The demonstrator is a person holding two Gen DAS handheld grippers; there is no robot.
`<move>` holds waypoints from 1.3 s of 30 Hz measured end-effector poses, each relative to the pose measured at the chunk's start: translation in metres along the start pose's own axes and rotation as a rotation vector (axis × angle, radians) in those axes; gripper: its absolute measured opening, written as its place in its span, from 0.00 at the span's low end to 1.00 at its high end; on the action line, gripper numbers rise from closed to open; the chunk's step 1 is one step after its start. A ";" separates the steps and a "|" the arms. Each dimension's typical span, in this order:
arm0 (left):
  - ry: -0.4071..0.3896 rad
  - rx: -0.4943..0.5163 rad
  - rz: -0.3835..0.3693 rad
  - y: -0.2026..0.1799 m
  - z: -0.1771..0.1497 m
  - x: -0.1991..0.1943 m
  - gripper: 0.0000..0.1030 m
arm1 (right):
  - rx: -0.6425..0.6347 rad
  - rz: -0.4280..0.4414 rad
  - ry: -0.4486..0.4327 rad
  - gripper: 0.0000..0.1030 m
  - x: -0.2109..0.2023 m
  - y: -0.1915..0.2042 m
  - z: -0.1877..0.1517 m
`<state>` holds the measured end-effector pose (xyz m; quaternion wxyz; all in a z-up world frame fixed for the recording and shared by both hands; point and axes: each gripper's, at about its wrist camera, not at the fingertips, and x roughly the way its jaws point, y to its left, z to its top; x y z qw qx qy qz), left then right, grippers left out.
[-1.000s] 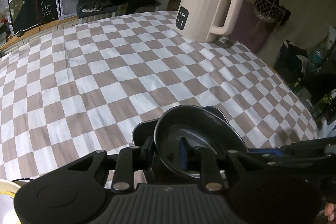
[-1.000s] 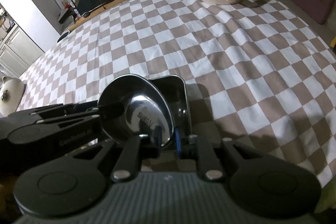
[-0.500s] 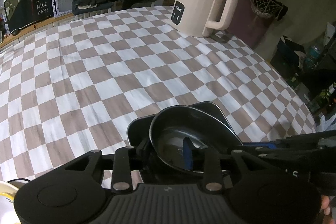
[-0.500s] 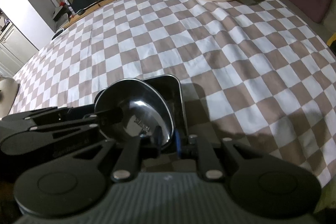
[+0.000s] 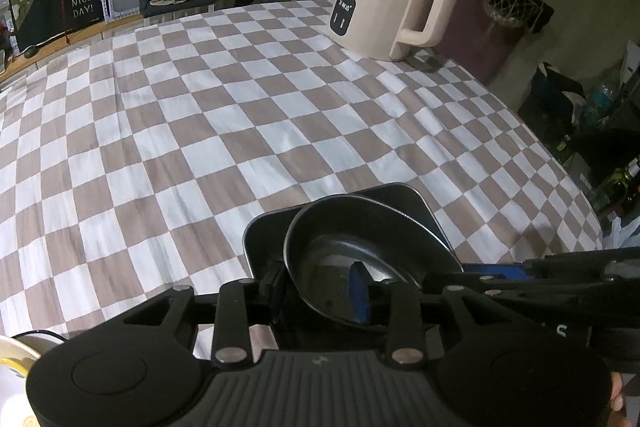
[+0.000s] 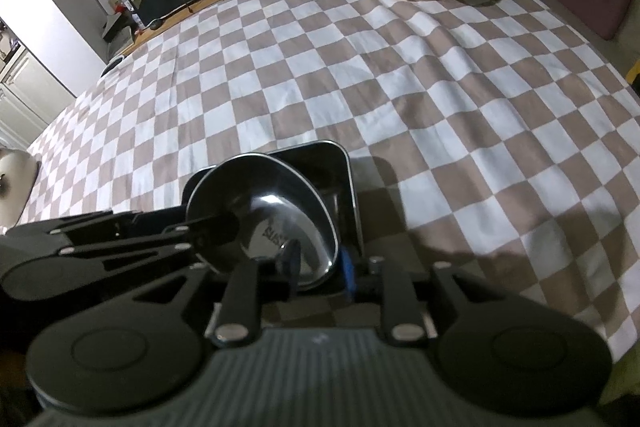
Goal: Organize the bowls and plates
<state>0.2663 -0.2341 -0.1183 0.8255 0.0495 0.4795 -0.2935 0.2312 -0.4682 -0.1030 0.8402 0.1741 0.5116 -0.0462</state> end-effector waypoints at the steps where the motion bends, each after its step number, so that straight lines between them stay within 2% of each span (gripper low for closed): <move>1: 0.002 0.000 0.001 0.000 0.000 0.000 0.35 | 0.000 0.000 0.000 0.27 0.000 0.000 0.000; 9: 0.004 0.002 0.007 0.001 0.001 0.000 0.37 | -0.006 0.005 0.004 0.28 0.002 0.000 0.000; 12: 0.000 0.002 0.014 0.001 0.001 -0.002 0.38 | -0.016 0.014 0.003 0.33 0.002 0.000 0.000; 23: -0.017 -0.004 0.003 0.002 0.003 -0.008 0.40 | -0.014 0.014 -0.001 0.34 0.002 -0.002 0.001; 27: -0.037 -0.001 -0.004 0.002 0.004 -0.017 0.43 | -0.005 0.041 -0.036 0.34 -0.007 -0.004 0.002; 28: -0.044 0.002 -0.005 0.002 0.004 -0.020 0.46 | -0.012 0.035 -0.052 0.34 -0.009 -0.003 0.003; 32: -0.049 -0.015 -0.004 0.007 0.004 -0.030 0.47 | -0.039 -0.001 -0.087 0.34 -0.012 -0.007 0.012; 37: -0.009 -0.036 0.003 0.016 0.000 -0.032 0.45 | -0.096 -0.050 -0.112 0.33 -0.007 -0.011 0.025; 39: 0.007 -0.033 0.008 0.019 -0.002 -0.030 0.44 | -0.145 -0.044 -0.119 0.29 -0.002 -0.009 0.029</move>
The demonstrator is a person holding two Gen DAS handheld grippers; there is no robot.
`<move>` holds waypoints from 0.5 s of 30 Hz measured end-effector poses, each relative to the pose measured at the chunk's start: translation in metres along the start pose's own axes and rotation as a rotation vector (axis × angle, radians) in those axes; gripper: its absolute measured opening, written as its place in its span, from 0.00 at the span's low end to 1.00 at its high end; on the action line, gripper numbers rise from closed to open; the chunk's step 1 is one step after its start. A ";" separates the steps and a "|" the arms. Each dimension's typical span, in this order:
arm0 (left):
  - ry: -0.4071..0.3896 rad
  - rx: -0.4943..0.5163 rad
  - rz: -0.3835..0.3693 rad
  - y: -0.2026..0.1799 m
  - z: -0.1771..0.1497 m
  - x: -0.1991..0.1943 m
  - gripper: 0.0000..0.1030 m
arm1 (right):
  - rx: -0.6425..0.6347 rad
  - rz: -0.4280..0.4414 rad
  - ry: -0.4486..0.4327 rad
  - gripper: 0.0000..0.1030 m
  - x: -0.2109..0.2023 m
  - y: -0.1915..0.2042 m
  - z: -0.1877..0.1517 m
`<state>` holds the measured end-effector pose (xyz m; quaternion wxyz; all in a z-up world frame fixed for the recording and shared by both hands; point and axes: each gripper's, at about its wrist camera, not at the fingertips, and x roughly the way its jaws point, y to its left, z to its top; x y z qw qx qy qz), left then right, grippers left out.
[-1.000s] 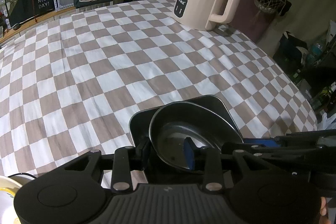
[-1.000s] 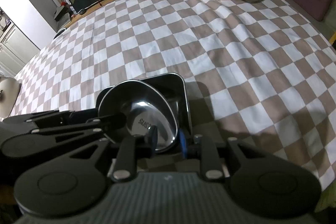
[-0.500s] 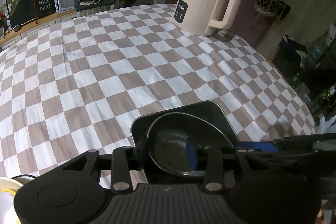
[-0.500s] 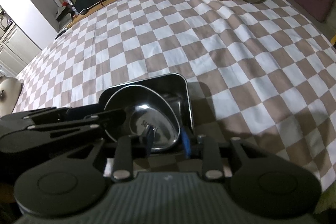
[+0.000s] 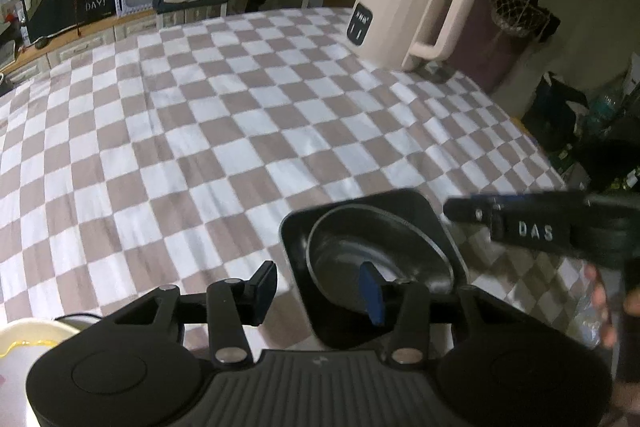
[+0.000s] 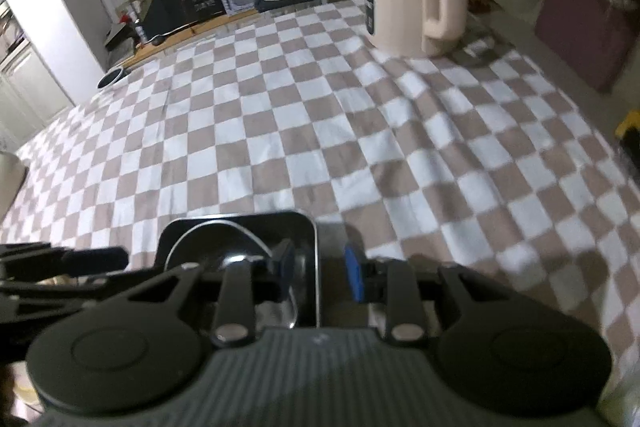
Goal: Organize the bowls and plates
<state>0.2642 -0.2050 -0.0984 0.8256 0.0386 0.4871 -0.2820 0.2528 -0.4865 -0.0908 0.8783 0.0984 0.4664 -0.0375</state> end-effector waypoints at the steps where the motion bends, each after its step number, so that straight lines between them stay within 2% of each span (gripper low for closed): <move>1: 0.009 0.002 0.004 0.001 -0.001 0.001 0.42 | -0.023 0.007 0.003 0.27 0.003 0.002 0.001; 6: 0.073 0.012 0.027 0.005 -0.004 0.010 0.33 | -0.106 -0.002 0.077 0.23 0.022 0.011 0.002; 8: 0.104 0.023 0.044 0.006 -0.005 0.015 0.27 | -0.132 -0.021 0.105 0.17 0.028 0.011 0.001; 10: 0.115 0.017 0.041 0.008 -0.005 0.017 0.28 | -0.137 -0.037 0.124 0.11 0.032 0.009 0.000; 15: 0.122 0.014 0.043 0.010 -0.003 0.023 0.28 | -0.131 -0.014 0.135 0.10 0.029 0.006 -0.002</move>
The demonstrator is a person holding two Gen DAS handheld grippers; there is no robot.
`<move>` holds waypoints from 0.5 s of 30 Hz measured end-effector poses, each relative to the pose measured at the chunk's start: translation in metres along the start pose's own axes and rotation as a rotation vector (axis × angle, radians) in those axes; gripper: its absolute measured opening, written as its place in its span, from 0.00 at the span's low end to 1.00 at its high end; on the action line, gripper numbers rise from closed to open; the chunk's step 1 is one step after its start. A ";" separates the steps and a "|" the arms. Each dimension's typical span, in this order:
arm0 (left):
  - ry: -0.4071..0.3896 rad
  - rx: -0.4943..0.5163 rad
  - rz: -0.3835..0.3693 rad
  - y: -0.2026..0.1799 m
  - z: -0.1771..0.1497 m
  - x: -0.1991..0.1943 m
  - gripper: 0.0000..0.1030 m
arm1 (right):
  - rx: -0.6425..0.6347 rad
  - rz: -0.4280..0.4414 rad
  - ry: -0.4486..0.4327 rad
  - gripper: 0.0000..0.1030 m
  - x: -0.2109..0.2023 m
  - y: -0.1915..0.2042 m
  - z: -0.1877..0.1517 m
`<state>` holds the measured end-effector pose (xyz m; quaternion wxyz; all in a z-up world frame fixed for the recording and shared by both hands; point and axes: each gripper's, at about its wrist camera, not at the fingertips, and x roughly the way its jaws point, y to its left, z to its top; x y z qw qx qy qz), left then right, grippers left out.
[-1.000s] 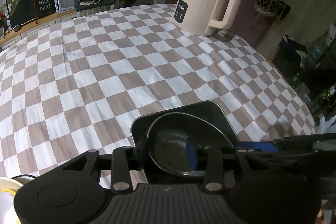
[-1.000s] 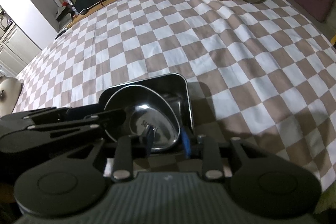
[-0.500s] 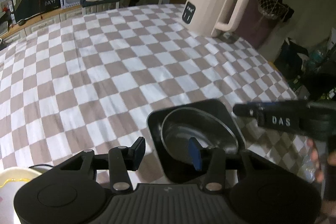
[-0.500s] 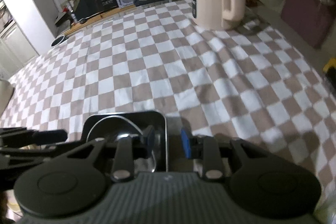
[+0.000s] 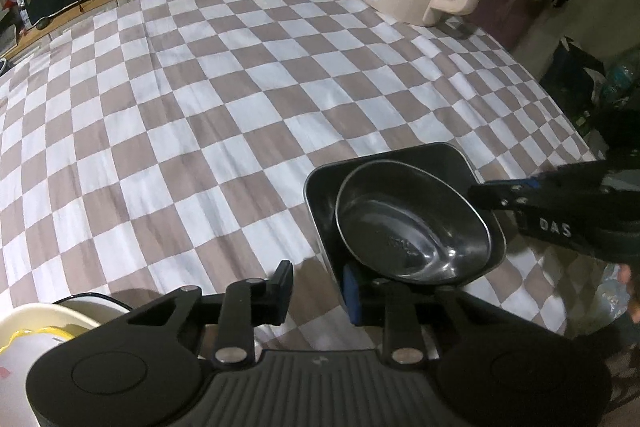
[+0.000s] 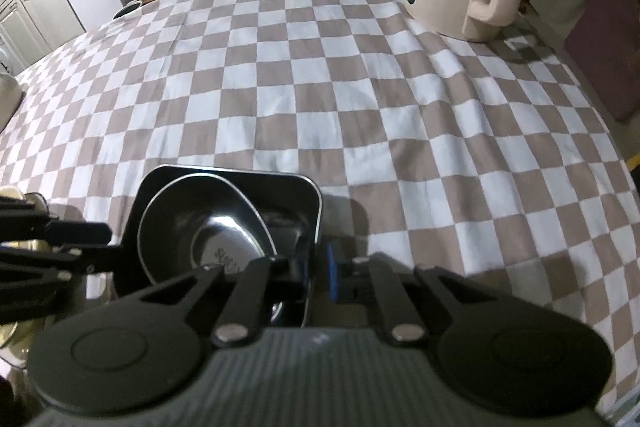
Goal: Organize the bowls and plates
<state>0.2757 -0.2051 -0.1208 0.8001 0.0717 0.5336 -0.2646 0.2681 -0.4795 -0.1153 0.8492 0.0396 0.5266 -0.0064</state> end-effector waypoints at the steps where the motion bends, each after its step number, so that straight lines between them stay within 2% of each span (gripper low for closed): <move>1: 0.003 -0.002 0.001 0.000 0.001 0.002 0.28 | -0.001 0.002 0.004 0.10 0.000 0.000 -0.001; 5: 0.012 -0.011 -0.005 0.002 0.003 0.009 0.26 | 0.007 0.015 0.028 0.10 0.000 -0.003 -0.007; 13: 0.015 -0.051 -0.049 0.002 0.004 0.014 0.10 | 0.022 0.032 0.055 0.07 0.002 -0.003 -0.011; 15: 0.011 -0.041 -0.044 -0.001 0.004 0.014 0.09 | 0.018 0.034 0.060 0.06 0.003 -0.001 -0.011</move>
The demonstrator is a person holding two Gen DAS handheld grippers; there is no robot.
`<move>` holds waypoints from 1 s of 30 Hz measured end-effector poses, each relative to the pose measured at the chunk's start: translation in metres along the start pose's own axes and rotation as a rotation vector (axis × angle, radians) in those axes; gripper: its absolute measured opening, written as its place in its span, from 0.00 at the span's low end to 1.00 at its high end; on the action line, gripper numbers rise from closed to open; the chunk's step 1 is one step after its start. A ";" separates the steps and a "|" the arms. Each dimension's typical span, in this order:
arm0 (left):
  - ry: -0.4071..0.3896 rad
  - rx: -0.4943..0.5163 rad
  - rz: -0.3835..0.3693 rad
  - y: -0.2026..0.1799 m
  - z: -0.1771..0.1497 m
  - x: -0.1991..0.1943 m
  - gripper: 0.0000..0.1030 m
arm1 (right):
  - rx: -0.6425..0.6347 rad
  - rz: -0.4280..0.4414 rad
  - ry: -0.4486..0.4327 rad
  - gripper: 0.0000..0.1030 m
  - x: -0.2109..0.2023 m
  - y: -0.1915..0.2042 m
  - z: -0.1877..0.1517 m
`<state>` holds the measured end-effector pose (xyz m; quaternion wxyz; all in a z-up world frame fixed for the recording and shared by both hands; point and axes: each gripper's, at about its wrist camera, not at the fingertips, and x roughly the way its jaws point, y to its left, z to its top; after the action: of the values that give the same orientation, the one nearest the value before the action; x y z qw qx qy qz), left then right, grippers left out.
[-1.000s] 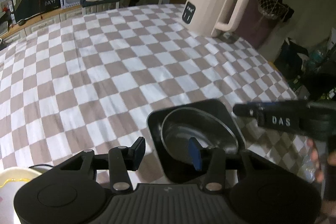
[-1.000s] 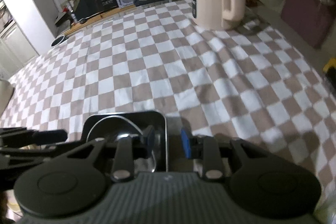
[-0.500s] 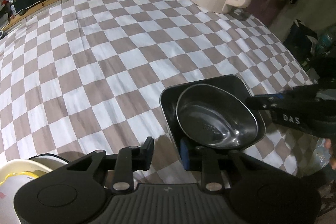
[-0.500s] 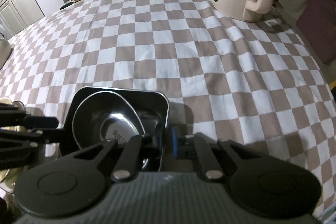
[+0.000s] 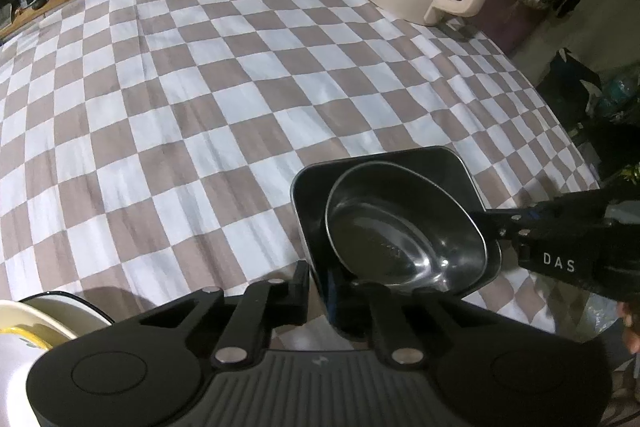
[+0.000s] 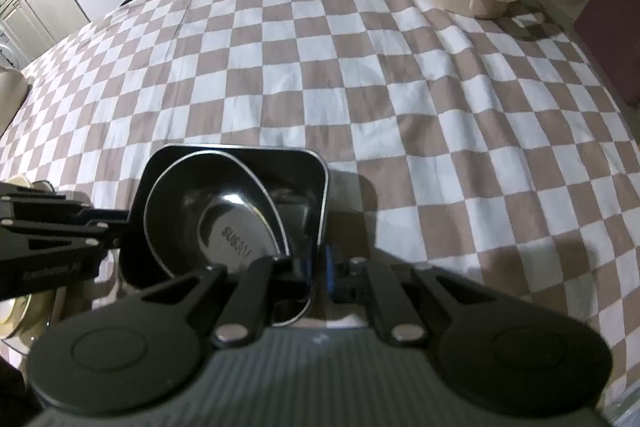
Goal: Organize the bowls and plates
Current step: 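Lift the steel tray holding the bowl and carry it to the cream bowl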
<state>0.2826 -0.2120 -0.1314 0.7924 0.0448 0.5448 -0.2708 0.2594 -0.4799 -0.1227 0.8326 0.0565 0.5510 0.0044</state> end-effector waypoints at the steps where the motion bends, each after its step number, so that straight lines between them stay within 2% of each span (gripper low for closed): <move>1: -0.001 0.004 0.004 -0.001 0.000 0.000 0.09 | 0.000 0.000 0.000 0.06 0.000 0.001 0.000; 14: -0.019 -0.034 -0.015 0.003 0.000 -0.002 0.08 | 0.043 0.018 -0.010 0.06 -0.002 -0.001 0.000; 20: -0.088 -0.080 -0.053 0.006 0.003 -0.017 0.08 | 0.111 0.053 -0.088 0.06 -0.016 -0.010 0.001; 30: -0.215 -0.134 -0.071 0.018 0.005 -0.049 0.08 | 0.140 0.119 -0.234 0.06 -0.041 -0.006 0.004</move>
<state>0.2823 -0.1798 -0.0903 0.8375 -0.0567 0.4747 -0.2648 0.2465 -0.4889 -0.0846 0.8833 0.1472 0.4449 0.0085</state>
